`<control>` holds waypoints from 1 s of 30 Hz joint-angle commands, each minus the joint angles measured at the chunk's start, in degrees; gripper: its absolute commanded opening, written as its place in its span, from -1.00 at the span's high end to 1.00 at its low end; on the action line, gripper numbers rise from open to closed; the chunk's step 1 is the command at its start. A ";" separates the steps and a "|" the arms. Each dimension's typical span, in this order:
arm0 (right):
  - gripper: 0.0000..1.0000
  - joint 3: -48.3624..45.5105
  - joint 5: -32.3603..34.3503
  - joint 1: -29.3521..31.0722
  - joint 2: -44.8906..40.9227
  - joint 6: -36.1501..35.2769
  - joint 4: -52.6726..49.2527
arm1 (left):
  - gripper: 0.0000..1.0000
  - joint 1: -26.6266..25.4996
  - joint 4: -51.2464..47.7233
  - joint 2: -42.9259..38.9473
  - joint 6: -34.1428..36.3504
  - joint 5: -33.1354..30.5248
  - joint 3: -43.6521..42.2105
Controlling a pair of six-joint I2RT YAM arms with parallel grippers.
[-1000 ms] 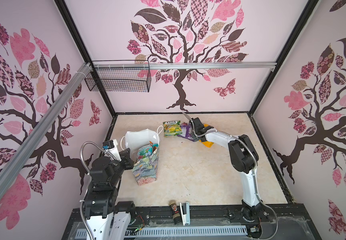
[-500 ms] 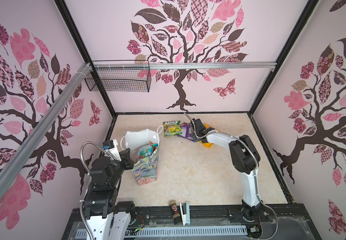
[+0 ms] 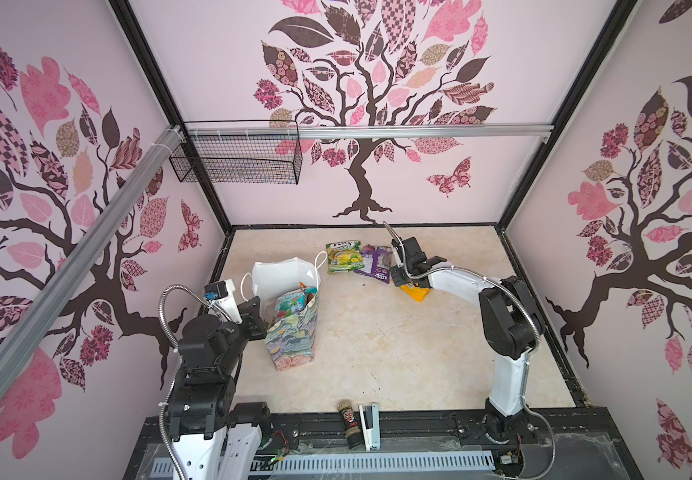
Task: Place the snacks into the paper bag
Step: 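Lower the open right gripper onto the yellow candy bag edge, then close the right gripper on the yellow candy bag's top edge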
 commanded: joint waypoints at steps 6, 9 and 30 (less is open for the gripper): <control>1.00 -3.19 -5.44 -0.55 -10.33 3.43 3.85 | 1.00 0.24 1.55 -0.51 0.70 0.39 -0.74; 1.00 -3.90 -6.18 -0.64 -12.09 3.75 3.96 | 1.00 0.25 1.76 -0.38 0.98 0.13 -0.49; 1.00 -7.19 -12.69 -0.90 -22.41 6.44 7.09 | 1.00 0.30 1.57 -0.91 0.92 -0.93 -0.58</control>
